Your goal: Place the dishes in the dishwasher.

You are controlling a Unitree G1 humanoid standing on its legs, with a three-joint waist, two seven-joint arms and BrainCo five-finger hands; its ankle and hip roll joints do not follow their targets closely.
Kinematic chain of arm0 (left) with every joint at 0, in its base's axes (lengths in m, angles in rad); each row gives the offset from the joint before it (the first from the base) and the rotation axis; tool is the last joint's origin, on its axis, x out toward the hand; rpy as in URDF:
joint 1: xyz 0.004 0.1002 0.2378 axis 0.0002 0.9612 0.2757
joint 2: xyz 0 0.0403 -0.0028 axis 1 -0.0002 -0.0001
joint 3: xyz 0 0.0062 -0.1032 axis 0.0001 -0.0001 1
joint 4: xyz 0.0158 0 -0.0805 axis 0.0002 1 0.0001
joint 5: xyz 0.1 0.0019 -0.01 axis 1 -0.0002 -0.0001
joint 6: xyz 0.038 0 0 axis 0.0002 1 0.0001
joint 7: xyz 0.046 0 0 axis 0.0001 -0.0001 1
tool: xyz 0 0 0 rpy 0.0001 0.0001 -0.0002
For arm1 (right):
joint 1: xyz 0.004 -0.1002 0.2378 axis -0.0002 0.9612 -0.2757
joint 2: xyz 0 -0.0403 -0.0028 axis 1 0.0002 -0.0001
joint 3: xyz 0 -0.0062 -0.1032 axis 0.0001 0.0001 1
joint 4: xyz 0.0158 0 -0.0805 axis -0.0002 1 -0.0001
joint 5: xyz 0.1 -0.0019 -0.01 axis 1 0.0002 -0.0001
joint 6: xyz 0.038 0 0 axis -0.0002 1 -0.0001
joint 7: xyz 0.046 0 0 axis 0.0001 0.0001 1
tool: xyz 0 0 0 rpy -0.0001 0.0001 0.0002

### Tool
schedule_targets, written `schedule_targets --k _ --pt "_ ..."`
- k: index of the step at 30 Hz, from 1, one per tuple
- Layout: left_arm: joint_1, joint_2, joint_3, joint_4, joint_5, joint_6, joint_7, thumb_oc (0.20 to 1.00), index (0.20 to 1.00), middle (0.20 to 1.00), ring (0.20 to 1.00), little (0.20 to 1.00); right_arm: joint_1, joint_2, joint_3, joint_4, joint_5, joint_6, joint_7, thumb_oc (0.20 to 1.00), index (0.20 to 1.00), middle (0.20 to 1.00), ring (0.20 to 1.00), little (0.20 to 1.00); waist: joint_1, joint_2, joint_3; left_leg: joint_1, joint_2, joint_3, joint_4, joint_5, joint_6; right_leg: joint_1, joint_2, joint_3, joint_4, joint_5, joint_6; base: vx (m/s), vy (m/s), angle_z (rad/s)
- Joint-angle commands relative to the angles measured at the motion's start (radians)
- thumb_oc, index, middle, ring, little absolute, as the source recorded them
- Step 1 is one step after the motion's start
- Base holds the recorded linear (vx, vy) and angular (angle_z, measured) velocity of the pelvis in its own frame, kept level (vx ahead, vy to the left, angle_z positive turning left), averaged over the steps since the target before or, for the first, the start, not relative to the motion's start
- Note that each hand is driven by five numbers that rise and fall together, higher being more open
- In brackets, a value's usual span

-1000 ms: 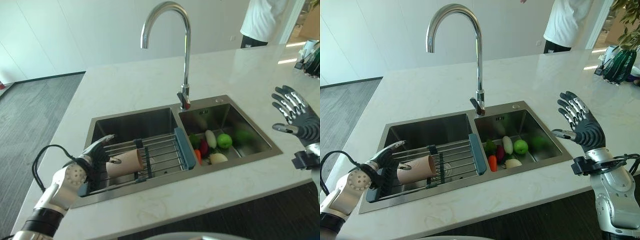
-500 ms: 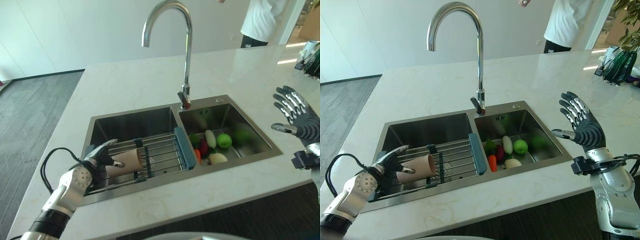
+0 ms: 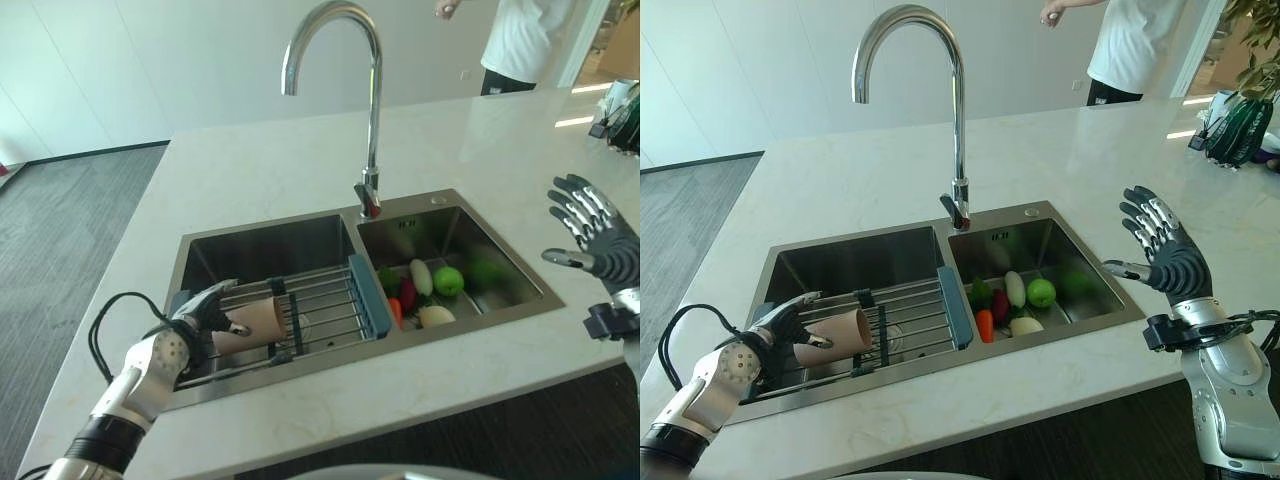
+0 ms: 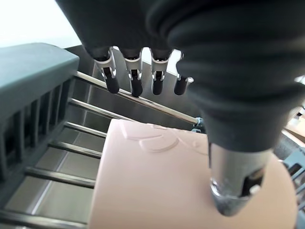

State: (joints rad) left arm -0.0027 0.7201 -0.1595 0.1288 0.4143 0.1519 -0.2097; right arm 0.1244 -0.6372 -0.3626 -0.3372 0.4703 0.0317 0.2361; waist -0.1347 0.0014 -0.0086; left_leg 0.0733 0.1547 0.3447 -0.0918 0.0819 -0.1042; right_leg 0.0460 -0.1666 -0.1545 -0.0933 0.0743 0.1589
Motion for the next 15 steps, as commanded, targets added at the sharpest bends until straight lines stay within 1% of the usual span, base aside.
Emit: schedule_targets --k 1,6,15 --pt "-0.068 0.017 -0.035 0.032 0.04 -0.023 -0.046 1.0 1.0 1.0 1.0 1.0 -0.072 -0.05 -0.051 -0.055 -0.004 -0.071 0.001 1.0 1.0 1.0 1.0 1.0 -0.012 -0.001 0.041 0.059 0.022 -0.016 0.005 -0.029 -0.001 0.022 0.007 -0.045 0.006 0.028 0.024 0.0 0.0 0.0" --pt "-0.058 0.005 -0.044 0.004 0.07 -0.024 -0.079 1.0 1.0 1.0 1.0 1.0 -0.06 -0.042 -0.054 -0.063 -0.019 -0.072 0.0 1.0 1.0 1.0 1.0 1.0 -0.012 -0.004 0.043 0.06 0.024 -0.014 0.005 -0.03 -0.001 0.021 0.008 -0.045 0.006 0.028 0.024 0.0 0.0 0.0" --pt "-0.036 0.0 -0.075 -0.01 0.112 -0.035 -0.102 1.0 1.0 1.0 1.0 1.0 -0.039 -0.041 -0.072 -0.069 -0.025 -0.084 -0.003 1.0 1.0 1.0 1.0 1.0 -0.017 -0.006 0.047 0.063 0.023 -0.009 0.005 -0.033 0.001 0.021 0.008 -0.044 0.006 0.028 0.025 0.0 0.0 0.0"
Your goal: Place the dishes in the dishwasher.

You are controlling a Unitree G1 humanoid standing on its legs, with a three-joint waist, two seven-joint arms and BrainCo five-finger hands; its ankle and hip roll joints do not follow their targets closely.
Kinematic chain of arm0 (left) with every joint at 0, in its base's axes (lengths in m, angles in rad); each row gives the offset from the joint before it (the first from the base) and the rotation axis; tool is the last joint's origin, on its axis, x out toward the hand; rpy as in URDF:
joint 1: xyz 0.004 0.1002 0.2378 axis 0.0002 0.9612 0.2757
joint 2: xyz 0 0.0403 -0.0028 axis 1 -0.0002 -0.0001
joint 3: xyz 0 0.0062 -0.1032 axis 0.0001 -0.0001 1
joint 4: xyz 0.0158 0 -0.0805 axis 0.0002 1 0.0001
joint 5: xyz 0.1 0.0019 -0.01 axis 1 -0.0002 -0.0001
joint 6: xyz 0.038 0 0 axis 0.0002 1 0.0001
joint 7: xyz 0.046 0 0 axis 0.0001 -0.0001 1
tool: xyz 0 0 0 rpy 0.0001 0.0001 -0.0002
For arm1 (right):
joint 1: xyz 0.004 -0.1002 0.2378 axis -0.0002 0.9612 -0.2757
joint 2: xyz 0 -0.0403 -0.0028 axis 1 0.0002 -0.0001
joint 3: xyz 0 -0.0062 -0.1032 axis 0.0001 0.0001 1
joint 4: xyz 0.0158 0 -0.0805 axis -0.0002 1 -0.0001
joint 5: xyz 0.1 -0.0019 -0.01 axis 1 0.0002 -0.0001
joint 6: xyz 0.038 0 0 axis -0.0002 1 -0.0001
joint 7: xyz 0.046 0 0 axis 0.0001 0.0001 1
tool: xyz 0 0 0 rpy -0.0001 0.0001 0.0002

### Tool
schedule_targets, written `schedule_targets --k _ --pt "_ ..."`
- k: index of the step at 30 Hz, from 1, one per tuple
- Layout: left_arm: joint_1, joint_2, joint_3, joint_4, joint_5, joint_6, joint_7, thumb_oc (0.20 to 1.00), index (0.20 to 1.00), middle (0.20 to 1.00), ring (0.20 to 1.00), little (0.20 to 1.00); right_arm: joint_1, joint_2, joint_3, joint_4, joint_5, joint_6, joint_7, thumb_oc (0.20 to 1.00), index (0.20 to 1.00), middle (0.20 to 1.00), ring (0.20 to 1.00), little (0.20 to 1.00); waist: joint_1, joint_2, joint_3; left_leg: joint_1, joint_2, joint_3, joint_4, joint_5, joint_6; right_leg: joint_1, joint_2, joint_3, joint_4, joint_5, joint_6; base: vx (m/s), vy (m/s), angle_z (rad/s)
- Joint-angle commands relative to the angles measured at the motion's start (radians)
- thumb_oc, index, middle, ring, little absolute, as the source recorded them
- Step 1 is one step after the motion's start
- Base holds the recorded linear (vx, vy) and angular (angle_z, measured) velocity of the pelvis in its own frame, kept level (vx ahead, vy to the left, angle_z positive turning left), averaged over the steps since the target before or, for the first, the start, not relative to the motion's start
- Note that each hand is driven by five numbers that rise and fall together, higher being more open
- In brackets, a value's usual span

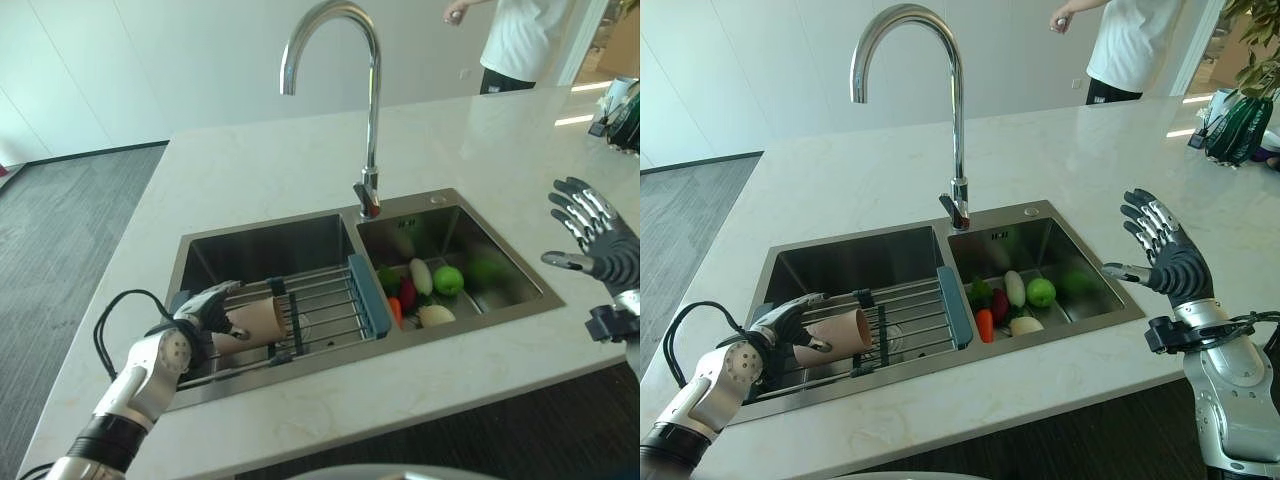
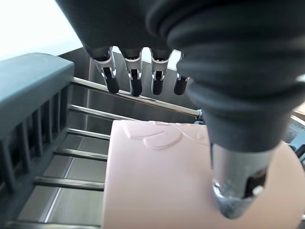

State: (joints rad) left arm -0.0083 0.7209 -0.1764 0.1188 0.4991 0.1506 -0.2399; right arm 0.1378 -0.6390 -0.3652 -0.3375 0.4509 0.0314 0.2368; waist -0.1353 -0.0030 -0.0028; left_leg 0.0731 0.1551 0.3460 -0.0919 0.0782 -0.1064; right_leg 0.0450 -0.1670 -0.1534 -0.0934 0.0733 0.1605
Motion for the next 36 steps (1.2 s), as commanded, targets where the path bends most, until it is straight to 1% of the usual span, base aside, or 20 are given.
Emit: schedule_targets --k 1,6,13,17,20,21,23,25,31,32,33,34,36 --pt "-0.024 0.001 -0.054 -0.008 0.036 -0.04 -0.075 1.0 1.0 1.0 1.0 1.0 -0.047 -0.038 -0.071 -0.069 -0.01 -0.087 -0.006 1.0 1.0 1.0 1.0 1.0 -0.014 -0.002 0.042 0.063 0.022 -0.011 0.005 -0.03 0.003 0.022 0.008 -0.045 0.006 0.029 0.023 0.0 0.0 0.0" --pt "-0.007 0.008 -0.048 -0.045 0.043 -0.043 -0.095 1.0 1.0 1.0 1.0 1.0 -0.036 -0.035 -0.081 -0.076 -0.017 -0.092 -0.011 1.0 1.0 1.0 1.0 1.0 -0.012 -0.002 0.045 0.064 0.022 -0.013 0.005 -0.031 0.004 0.023 0.007 -0.049 0.006 0.03 0.024 0.0 0.0 0.0" --pt "0.023 0.02 -0.031 -0.132 0.114 -0.053 -0.117 1.0 1.0 1.0 1.0 1.0 -0.018 -0.041 -0.098 -0.096 -0.031 -0.087 -0.033 1.0 1.0 1.0 1.0 1.0 -0.003 -0.004 0.05 0.06 0.022 -0.021 0.005 -0.032 0.003 0.021 0.006 -0.054 0.006 0.03 0.025 0.0 0.0 0.0" --pt "0.038 0.039 -0.018 -0.191 0.165 -0.081 -0.135 1.0 1.0 1.0 1.0 1.0 -0.005 -0.048 -0.112 -0.103 -0.035 -0.089 -0.042 1.0 1.0 1.0 1.0 1.0 0.002 -0.006 0.052 0.058 0.023 -0.025 0.005 -0.032 0.003 0.022 0.006 -0.059 0.006 0.03 0.026 0.0 0.0 0.0" --pt "0.056 0.043 0.0 -0.248 0.164 -0.092 -0.162 1.0 1.0 1.0 1.0 1.0 0.006 -0.048 -0.122 -0.114 -0.031 -0.087 -0.049 1.0 1.0 1.0 1.0 1.0 0.008 -0.007 0.055 0.056 0.023 -0.03 0.005 -0.032 0.002 0.021 0.006 -0.062 0.006 0.031 0.026 0.0 0.0 0.0" --pt "0.081 0.039 0.014 -0.274 0.17 -0.081 -0.169 1.0 1.0 1.0 1.0 1.0 0.022 -0.041 -0.129 -0.122 -0.031 -0.094 -0.048 1.0 1.0 1.0 1.0 1.0 0.011 -0.007 0.057 0.055 0.023 -0.032 0.005 -0.032 0.002 0.022 0.006 -0.064 0.006 0.031 0.026 0.0 0.0 0.0" --pt "0.092 0.039 0.018 -0.278 0.172 -0.078 -0.164 1.0 1.0 1.0 1.0 1.0 0.029 -0.038 -0.13 -0.128 -0.034 -0.093 -0.048 1.0 1.0 1.0 1.0 1.0 0.011 -0.008 0.056 0.055 0.023 -0.033 0.005 -0.032 0.002 0.021 0.006 -0.064 0.006 0.03 0.027 0.0 0.0 0.0" --pt "0.102 0.04 0.017 -0.272 0.181 -0.059 -0.145 1.0 1.0 1.0 1.0 1.0 0.032 -0.037 -0.13 -0.129 -0.044 -0.094 -0.053 1.0 1.0 1.0 1.0 1.0 0.013 -0.01 0.058 0.052 0.022 -0.037 0.005 -0.032 0.002 0.02 0.006 -0.066 0.006 0.03 0.026 0.0 -0.007 0.02" --pt "0.088 0.046 -0.013 -0.196 0.22 -0.028 -0.076 1.0 1.0 1.0 1.0 1.0 0.019 -0.047 -0.117 -0.126 -0.065 -0.092 -0.066 1.0 1.0 1.0 1.0 1.0 0.012 -0.01 0.061 0.049 0.021 -0.04 0.005 -0.032 0.003 0.019 0.007 -0.064 0.006 0.029 0.026 0.0 0.0 0.0" --pt "0.082 0.044 -0.023 -0.168 0.243 -0.01 -0.065 1.0 1.0 1.0 1.0 1.0 0.012 -0.047 -0.111 -0.126 -0.074 -0.089 -0.068 1.0 1.0 1.0 1.0 1.0 0.012 -0.009 0.06 0.049 0.021 -0.041 0.005 -0.033 0.003 0.019 0.007 -0.064 0.006 0.028 0.025 0.0 0.0 0.0" --pt "0.072 0.043 -0.041 -0.128 0.275 0.01 -0.065 0.2 0.2 0.2 0.2 0.2 0.004 -0.045 -0.1 -0.121 -0.082 -0.091 -0.068 1.0 1.0 1.0 1.0 1.0 0.011 -0.008 0.059 0.05 0.021 -0.041 0.005 -0.033 0.003 0.02 0.007 -0.063 0.006 0.028 0.025 0.0 0.0 0.0" --pt "0.068 0.042 -0.049 -0.112 0.285 0.017 -0.071 0.2 0.2 0.2 0.2 0.2 0.001 -0.044 -0.097 -0.119 -0.086 -0.092 -0.067 1.0 1.0 1.0 1.0 1.0 0.01 -0.008 0.058 0.05 0.021 -0.041 0.005 -0.033 0.003 0.02 0.007 -0.063 0.006 0.028 0.025 0.0 0.0 0.0" --pt "0.038 0.019 -0.117 0.032 0.315 0.049 -0.057 0.2 0.2 0.2 0.2 0.2 -0.028 -0.049 -0.073 -0.109 -0.107 -0.086 -0.065 1.0 1.0 1.0 1.0 1.0 0.003 -0.008 0.053 0.051 0.018 -0.043 0.005 -0.035 0.003 0.02 0.008 -0.059 0.006 0.027 0.024 0.0 0.0 0.0"
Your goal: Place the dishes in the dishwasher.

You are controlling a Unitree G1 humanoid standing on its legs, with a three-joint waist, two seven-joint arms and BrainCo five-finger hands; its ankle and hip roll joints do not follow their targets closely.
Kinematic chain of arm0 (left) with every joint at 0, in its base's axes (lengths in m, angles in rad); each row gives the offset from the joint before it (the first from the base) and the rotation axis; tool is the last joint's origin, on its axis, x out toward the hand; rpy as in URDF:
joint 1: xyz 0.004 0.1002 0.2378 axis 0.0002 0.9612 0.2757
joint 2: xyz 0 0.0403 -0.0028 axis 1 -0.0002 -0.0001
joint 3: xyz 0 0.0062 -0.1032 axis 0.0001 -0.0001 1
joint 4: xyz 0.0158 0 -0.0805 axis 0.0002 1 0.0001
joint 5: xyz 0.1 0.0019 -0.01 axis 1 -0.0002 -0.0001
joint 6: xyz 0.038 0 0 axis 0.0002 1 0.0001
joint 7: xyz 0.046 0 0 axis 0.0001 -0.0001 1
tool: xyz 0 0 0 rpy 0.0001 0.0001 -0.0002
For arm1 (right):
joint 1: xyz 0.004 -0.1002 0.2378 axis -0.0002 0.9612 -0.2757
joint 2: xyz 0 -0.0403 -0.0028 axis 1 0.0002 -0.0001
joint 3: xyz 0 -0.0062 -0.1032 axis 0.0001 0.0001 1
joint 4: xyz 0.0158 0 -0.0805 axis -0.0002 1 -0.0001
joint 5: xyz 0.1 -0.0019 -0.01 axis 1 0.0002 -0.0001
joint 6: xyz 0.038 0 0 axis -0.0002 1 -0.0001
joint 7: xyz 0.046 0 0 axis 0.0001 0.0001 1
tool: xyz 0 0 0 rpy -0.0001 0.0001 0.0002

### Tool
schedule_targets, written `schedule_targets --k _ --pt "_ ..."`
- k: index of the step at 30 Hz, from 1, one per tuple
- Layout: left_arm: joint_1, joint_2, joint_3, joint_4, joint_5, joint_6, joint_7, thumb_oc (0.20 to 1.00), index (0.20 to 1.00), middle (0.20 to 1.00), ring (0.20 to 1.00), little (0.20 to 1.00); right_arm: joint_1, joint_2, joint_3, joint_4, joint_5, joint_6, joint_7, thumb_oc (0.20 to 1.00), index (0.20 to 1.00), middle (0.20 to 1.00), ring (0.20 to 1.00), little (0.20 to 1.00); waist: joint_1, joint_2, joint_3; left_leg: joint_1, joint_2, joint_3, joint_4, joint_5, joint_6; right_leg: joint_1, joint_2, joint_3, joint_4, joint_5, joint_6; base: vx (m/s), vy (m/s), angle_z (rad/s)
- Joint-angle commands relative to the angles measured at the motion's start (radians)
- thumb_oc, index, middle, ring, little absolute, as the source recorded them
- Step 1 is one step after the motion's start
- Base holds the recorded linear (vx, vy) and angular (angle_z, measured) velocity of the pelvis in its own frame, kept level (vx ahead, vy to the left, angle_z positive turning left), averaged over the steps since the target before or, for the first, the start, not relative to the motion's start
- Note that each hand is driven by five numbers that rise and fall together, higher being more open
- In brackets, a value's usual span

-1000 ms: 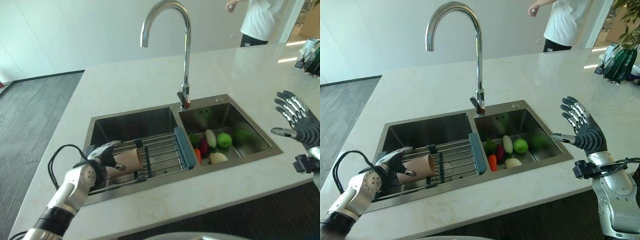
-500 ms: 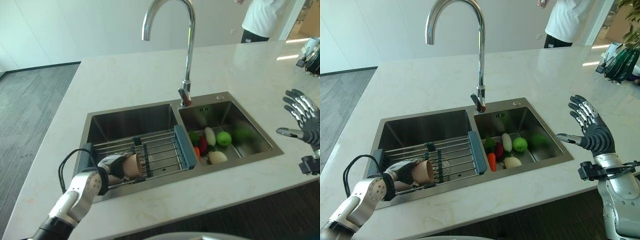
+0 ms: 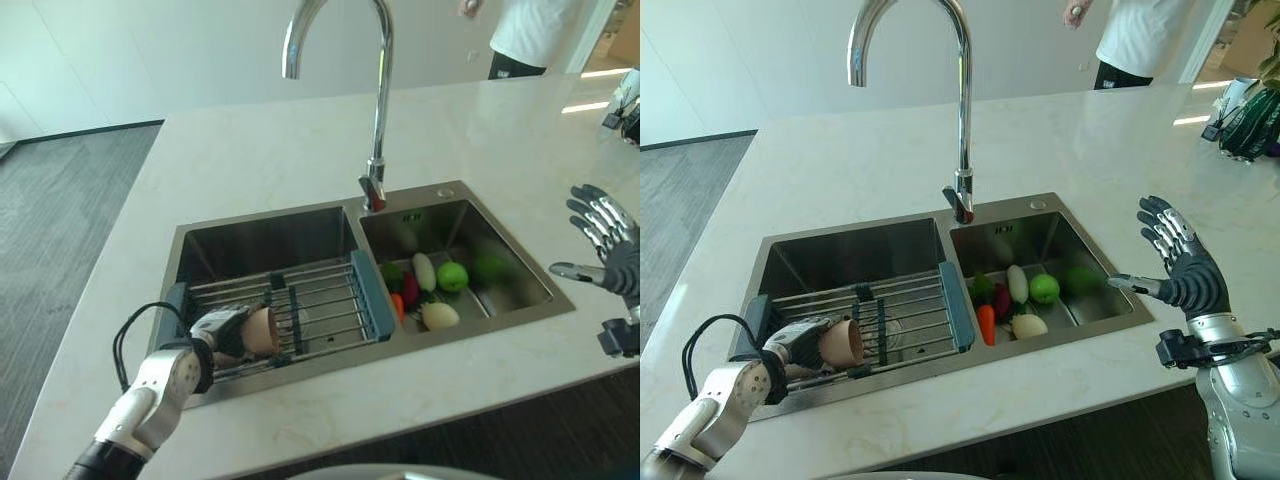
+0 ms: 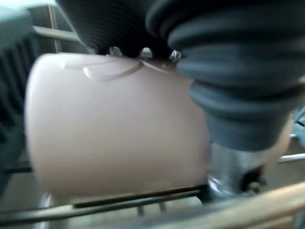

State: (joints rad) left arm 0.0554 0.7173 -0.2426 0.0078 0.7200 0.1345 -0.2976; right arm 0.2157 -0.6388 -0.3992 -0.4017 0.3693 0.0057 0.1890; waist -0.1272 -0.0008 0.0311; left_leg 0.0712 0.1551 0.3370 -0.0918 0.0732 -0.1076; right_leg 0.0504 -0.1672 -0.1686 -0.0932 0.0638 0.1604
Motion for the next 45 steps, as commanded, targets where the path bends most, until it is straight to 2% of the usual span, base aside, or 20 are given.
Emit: schedule_targets --k 1,4,8,11,13,14,16,21,24,28,31,34,35,37,38,39,40,41,44,45 --pt "-0.039 0.015 -0.071 0.18 0.094 0.069 0.009 0.2 0.2 0.2 0.2 0.2 -0.115 -0.051 -0.031 -0.042 -0.031 -0.058 -0.019 1.0 1.0 1.0 1.0 1.0 -0.007 -0.01 0.018 0.053 0.018 -0.035 0.005 -0.03 0.005 0.014 0.008 -0.043 0.006 0.036 0.024 0.0 0.0 0.0" --pt "-0.072 -0.012 -0.12 0.289 0.09 0.07 0.034 0.2 0.2 0.2 0.2 0.2 -0.139 -0.059 -0.01 -0.036 -0.043 -0.052 -0.024 1.0 1.0 1.0 1.0 1.0 -0.015 -0.009 0.017 0.054 0.017 -0.032 0.005 -0.03 0.005 0.012 0.007 -0.037 0.006 0.037 0.024 0.0 0.0 0.0" --pt "-0.097 -0.033 -0.127 0.354 0.032 0.042 0.095 0.2 0.2 0.2 0.2 0.2 -0.153 -0.067 0.005 -0.025 -0.045 -0.054 -0.023 1.0 1.0 1.0 1.0 1.0 -0.023 -0.006 0.018 0.06 0.016 -0.028 0.005 -0.032 0.005 0.015 0.009 -0.028 0.006 0.038 0.023 0.0 0.006 -0.01" --pt "-0.094 -0.021 -0.093 0.343 -0.059 -0.02 0.184 0.2 0.2 0.2 0.2 0.2 -0.143 -0.069 0.0 -0.016 -0.043 -0.069 -0.013 1.0 1.0 1.0 1.0 1.0 -0.023 -0.005 0.019 0.064 0.015 -0.022 0.005 -0.033 0.006 0.017 0.009 -0.025 0.006 0.039 0.023 -0.01 0.021 -0.05" --pt "-0.083 0.009 -0.015 0.26 -0.191 -0.091 0.242 0.2 0.2 0.2 0.2 0.2 -0.114 -0.062 -0.015 -0.017 -0.049 -0.09 -0.008 1.0 1.0 1.0 1.0 1.0 -0.016 -0.004 0.021 0.066 0.013 -0.023 0.005 -0.034 0.007 0.02 0.008 -0.024 0.006 0.039 0.022 0.0 0.011 -0.02" --pt "-0.066 0.028 0.059 0.188 -0.323 -0.136 0.246 0.2 0.2 0.2 0.2 0.2 -0.094 -0.055 -0.023 -0.019 -0.052 -0.099 -0.012 1.0 1.0 1.0 1.0 1.0 -0.006 -0.004 0.022 0.067 0.011 -0.025 0.005 -0.033 0.007 0.023 0.008 -0.027 0.006 0.04 0.021 0.0 0.0 0.0" --pt "-0.017 0.001 0.239 0.004 -0.635 -0.173 0.19 0.2 0.2 0.2 0.2 0.2 -0.067 -0.025 -0.029 -0.029 -0.078 -0.099 -0.027 1.0 1.0 1.0 1.0 1.0 0.019 -0.006 0.02 0.067 0.011 -0.038 0.005 -0.031 0.004 0.031 0.004 -0.041 0.006 0.039 0.018 0.01 0.0 0.02" --pt "0.023 -0.032 0.449 -0.225 -0.957 -0.304 0.157 0.2 0.2 0.2 0.2 0.2 -0.055 -0.006 -0.029 -0.064 -0.095 -0.048 -0.041 1.0 1.0 1.0 1.0 1.0 0.041 -0.009 0.011 0.062 0.01 -0.053 0.005 -0.025 -0.001 0.034 0.002 -0.049 0.006 0.036 0.016 0.03 -0.048 0.12" --pt "0.047 -0.029 0.507 -0.329 -1.042 -0.336 0.091 0.2 0.2 0.2 0.2 0.2 -0.046 -0.002 -0.046 -0.087 -0.084 -0.029 -0.035 1.0 1.0 1.0 1.0 1.0 0.046 -0.007 0.01 0.056 0.015 -0.056 0.005 -0.022 -0.007 0.029 0.006 -0.05 0.006 0.035 0.013 -0.01 -0.107 0.0" --pt "0.069 -0.026 0.581 -0.39 -1.289 -0.381 0.043 0.2 0.2 0.2 0.2 0.2 -0.039 -0.001 -0.051 -0.108 -0.063 -0.016 -0.029 1.0 1.0 1.0 1.0 1.0 0.05 -0.006 0.004 0.056 0.032 -0.049 0.005 -0.01 -0.017 0.028 0.019 -0.053 0.006 0.03 0.006 -0.02 -0.172 0.02" --pt "0.067 -0.077 0.593 -0.446 -1.462 -0.382 -0.002 0.2 0.2 0.2 0.2 0.2 -0.069 0.011 -0.019 -0.132 -0.064 -0.007 -0.044 1.0 1.0 1.0 1.0 1.0 0.055 -0.005 0.001 0.051 0.066 -0.042 0.005 0.011 -0.036 0.024 0.05 -0.052 0.006 0.018 -0.013 -0.08 -0.266 0.02" --pt "0.06 -0.114 0.576 -0.471 -1.503 -0.389 -0.02 0.2 0.2 0.2 0.2 0.2 -0.092 0.0 -0.015 -0.141 -0.023 -0.008 -0.086 1.0 1.0 1.0 1.0 1.0 0.06 -0.002 0.005 0.049 0.078 -0.028 0.005 0.033 -0.053 0.024 0.076 -0.042 0.006 0.008 -0.025 -0.14 -0.189 0.04" --pt "0.05 -0.126 0.558 -0.471 -1.5 -0.405 -0.026 0.2 0.2 0.2 0.2 0.2 -0.106 -0.009 -0.007 -0.137 -0.022 -0.019 -0.105 1.0 1.0 1.0 1.0 1.0 0.064 0.0 0.013 0.058 0.072 -0.012 0.017 0.06 -0.056 0.025 0.084 -0.037 0.006 0.005 -0.031 -0.28 -0.202 0.06" --pt "0.04 -0.146 0.531 -0.473 -1.501 -0.435 -0.034 0.2 0.2 0.2 0.2 0.2 -0.136 -0.034 0.005 -0.124 -0.012 -0.032 -0.13 1.0 1.0 1.0 1.0 1.0 0.068 -0.021 0.043 0.013 0.058 -0.006 0.268 0.022 -0.052 0.032 0.085 -0.016 0.006 0.005 -0.058 -0.38 -0.176 -0.04" --pt "0.019 -0.171 0.518 -0.485 -1.484 -0.446 -0.047 0.2 0.2 0.2 0.2 0.2 -0.155 -0.045 0.007 -0.122 -0.003 -0.049 -0.147 1.0 1.0 1.0 1.0 1.0 0.061 -0.031 0.055 -0.03 0.006 -0.06 0.465 -0.021 -0.023 0.008 0.091 0.002 0.006 0.041 -0.075 -0.43 -0.028 -0.25" --pt "0.018 -0.176 0.518 -0.485 -1.487 -0.451 -0.052 0.2 0.2 0.2 0.2 0.2 -0.15 -0.043 -0.002 -0.121 0.005 -0.06 -0.141 1.0 1.0 1.0 1.0 1.0 0.053 -0.027 0.053 -0.014 -0.025 -0.087 0.475 -0.047 -0.012 -0.003 0.095 0.013 0.006 0.053 -0.072 -0.51 0.149 -0.35" --pt "0.01 -0.188 0.514 -0.476 -1.497 -0.454 -0.069 0.2 0.2 0.2 0.2 0.2 -0.142 -0.032 -0.011 -0.115 0.009 -0.081 -0.131 1.0 1.0 1.0 1.0 1.0 0.043 -0.015 0.046 0.014 -0.102 -0.153 0.427 -0.085 0.011 -0.041 0.096 0.027 0.006 0.088 -0.062 -0.36 0.348 -0.37" --pt "-0.005 -0.182 0.498 -0.462 -1.494 -0.468 -0.064 0.2 0.2 0.2 0.2 0.2 -0.141 -0.027 -0.002 -0.099 -0.004 -0.106 -0.125 1.0 1.0 1.0 1.0 1.0 0.011 0.031 0.034 0.123 -0.136 -0.199 0.245 -0.094 0.014 -0.078 0.133 0.051 0.006 0.105 -0.056 -0.32 0.335 -0.47" --pt "-0.043 -0.173 0.475 -0.471 -1.508 -0.447 -0.051 0.2 0.2 0.2 0.2 0.2 -0.124 -0.014 -0.008 -0.104 -0.037 -0.11 -0.14 1.0 1.0 1.0 1.0 1.0 -0.025 0.047 0.032 0.211 -0.165 -0.226 0.052 -0.139 0.033 -0.143 0.139 0.067 0.006 0.141 -0.033 -0.23 0.232 -0.28" --pt "-0.06 -0.168 0.462 -0.477 -1.528 -0.434 -0.054 0.2 0.2 0.2 0.2 0.2 -0.116 -0.013 -0.023 -0.108 -0.036 -0.11 -0.138 1.0 1.0 1.0 1.0 1.0 -0.038 0.044 0.036 0.231 -0.18 -0.277 0.018 -0.158 0.047 -0.182 0.14 0.089 0.006 0.172 -0.021 -0.26 0.151 -0.22"
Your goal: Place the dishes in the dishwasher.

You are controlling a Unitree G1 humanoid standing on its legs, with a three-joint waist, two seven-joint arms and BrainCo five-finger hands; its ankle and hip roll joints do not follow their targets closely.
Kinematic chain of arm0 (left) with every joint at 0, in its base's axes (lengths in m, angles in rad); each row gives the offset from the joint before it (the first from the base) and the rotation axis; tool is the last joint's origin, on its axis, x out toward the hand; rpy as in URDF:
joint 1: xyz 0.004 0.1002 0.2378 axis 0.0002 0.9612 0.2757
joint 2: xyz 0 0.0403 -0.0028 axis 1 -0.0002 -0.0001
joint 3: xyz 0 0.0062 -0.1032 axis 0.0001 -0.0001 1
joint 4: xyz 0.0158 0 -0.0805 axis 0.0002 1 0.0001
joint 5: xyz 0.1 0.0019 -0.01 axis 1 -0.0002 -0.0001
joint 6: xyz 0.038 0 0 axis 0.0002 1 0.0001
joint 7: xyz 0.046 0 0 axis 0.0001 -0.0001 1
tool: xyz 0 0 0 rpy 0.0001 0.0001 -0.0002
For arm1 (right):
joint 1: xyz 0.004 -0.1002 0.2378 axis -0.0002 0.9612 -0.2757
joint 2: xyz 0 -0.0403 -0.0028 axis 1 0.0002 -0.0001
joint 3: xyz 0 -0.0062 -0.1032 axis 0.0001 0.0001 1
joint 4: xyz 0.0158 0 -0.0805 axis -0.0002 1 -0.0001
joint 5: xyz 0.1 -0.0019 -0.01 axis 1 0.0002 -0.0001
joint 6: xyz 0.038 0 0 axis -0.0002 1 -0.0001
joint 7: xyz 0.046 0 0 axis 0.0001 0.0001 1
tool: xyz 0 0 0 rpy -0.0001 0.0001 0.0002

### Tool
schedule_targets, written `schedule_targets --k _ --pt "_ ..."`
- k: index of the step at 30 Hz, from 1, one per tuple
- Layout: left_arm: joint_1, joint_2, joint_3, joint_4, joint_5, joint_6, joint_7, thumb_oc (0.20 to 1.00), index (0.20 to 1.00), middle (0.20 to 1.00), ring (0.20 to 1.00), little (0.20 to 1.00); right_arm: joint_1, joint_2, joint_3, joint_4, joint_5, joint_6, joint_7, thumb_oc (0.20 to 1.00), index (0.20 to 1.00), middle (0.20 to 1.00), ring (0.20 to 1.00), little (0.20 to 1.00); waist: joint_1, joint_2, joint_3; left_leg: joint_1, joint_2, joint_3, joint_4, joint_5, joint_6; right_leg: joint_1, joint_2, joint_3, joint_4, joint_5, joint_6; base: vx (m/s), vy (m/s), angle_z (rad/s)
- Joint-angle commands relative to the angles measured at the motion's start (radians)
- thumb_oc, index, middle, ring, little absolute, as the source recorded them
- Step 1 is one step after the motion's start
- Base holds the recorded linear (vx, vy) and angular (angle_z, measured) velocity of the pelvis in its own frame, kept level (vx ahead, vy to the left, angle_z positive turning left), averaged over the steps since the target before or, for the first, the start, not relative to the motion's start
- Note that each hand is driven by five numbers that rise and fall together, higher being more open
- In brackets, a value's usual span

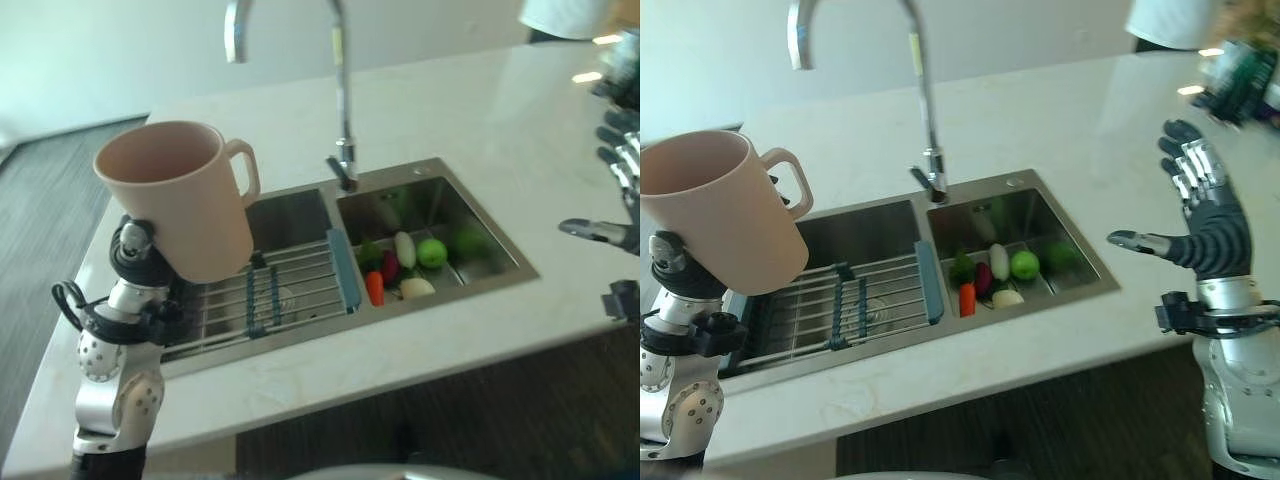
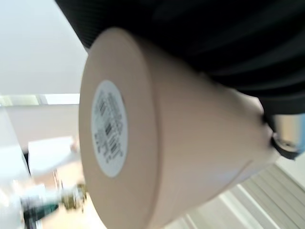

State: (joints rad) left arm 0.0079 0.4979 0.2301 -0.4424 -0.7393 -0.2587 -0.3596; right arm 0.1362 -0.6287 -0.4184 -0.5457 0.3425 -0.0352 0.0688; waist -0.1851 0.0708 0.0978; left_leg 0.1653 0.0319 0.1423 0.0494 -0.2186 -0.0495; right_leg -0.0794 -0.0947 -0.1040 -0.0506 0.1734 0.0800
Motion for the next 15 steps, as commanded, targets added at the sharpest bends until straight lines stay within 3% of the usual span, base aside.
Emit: schedule_targets --k 1,3,5,8,9,11,12,15 --pt "-0.018 0.049 -0.016 -0.03 -0.07 -0.041 0.004 0.2 0.2 0.2 0.2 0.2 -0.034 -0.021 -0.013 0.034 -0.002 -0.07 -0.003 1.0 1.0 1.0 1.0 1.0 0.014 -0.032 -0.03 0.142 -0.059 -0.106 -0.131 0.12 -0.003 -0.072 0.068 0.038 -0.037 0.076 0.063 -0.38 0.133 -0.45" --pt "-0.044 0.049 -0.051 -0.026 -0.057 -0.064 0.021 0.2 0.2 0.2 0.2 0.2 -0.065 -0.024 0.006 0.04 -0.015 -0.072 -0.013 1.0 1.0 1.0 1.0 1.0 -0.004 -0.045 -0.018 0.133 -0.037 -0.109 -0.105 0.116 0.009 -0.111 0.072 0.109 0.009 0.089 0.056 -0.46 0.018 -0.44" --pt "-0.061 0.073 -0.048 -0.009 -0.086 -0.097 0.05 0.2 0.2 0.2 0.2 0.2 -0.11 -0.047 0.028 0.056 0.001 -0.086 -0.034 1.0 1.0 1.0 1.0 1.0 0.023 -0.043 -0.014 0.101 0.002 -0.024 -0.061 0.181 -0.008 -0.063 0.013 0.013 0.075 0.032 0.054 -0.33 -0.133 -0.45" --pt "-0.054 0.074 -0.006 -0.027 -0.085 -0.099 0.069 0.2 0.2 0.2 0.2 0.2 -0.147 -0.037 0.041 0.041 0.062 -0.125 -0.016 1.0 1.0 1.0 1.0 1.0 0.063 -0.042 -0.018 0.081 0.045 0.086 -0.057 0.237 -0.031 0.019 -0.105 -0.096 0.101 0.029 0.057 -0.21 -0.278 -1.28" --pt "-0.076 0.07 0.003 -0.028 -0.076 -0.088 0.058 0.2 0.2 0.2 0.2 0.2 -0.176 -0.003 0.071 0.031 0.027 -0.152 0.0 1.0 1.0 1.0 1.0 1.0 0.08 -0.043 -0.031 0.078 0.062 0.132 -0.065 0.222 -0.034 0.06 -0.189 -0.096 0.113 0.06 0.076 -0.2 -0.505 -1.4" --pt "-0.096 0.071 -0.006 -0.031 -0.056 -0.085 0.055 0.2 0.2 0.2 0.2 0.2 -0.203 0.014 0.105 0.019 -0.028 -0.15 -0.007 1.0 1.0 1.0 1.0 1.0 0.089 -0.052 -0.04 0.08 0.075 0.156 -0.069 0.205 -0.039 0.082 -0.233 -0.075 0.09 0.091 0.099 -0.11 -0.518 -0.96" --pt "-0.103 0.074 -0.009 -0.036 -0.057 -0.084 0.057 0.2 0.2 0.2 0.2 0.2 -0.209 0.015 0.114 0.014 -0.038 -0.151 -0.002 1.0 1.0 1.0 1.0 1.0 0.095 -0.057 -0.04 0.077 0.079 0.165 -0.064 0.195 -0.04 0.09 -0.24 -0.071 0.073 0.094 0.106 -0.05 -0.488 -0.67" --pt "-0.104 0.084 -0.007 -0.023 -0.069 -0.114 0.053 0.2 0.2 0.2 0.2 0.2 -0.218 -0.015 0.115 0.002 -0.012 -0.155 0.029 1.0 1.0 1.0 1.0 1.0 0.109 -0.076 -0.042 0.068 0.105 0.212 -0.044 0.151 -0.04 0.122 -0.239 -0.143 -0.002 0.062 0.124 -0.04 -0.409 -0.47"
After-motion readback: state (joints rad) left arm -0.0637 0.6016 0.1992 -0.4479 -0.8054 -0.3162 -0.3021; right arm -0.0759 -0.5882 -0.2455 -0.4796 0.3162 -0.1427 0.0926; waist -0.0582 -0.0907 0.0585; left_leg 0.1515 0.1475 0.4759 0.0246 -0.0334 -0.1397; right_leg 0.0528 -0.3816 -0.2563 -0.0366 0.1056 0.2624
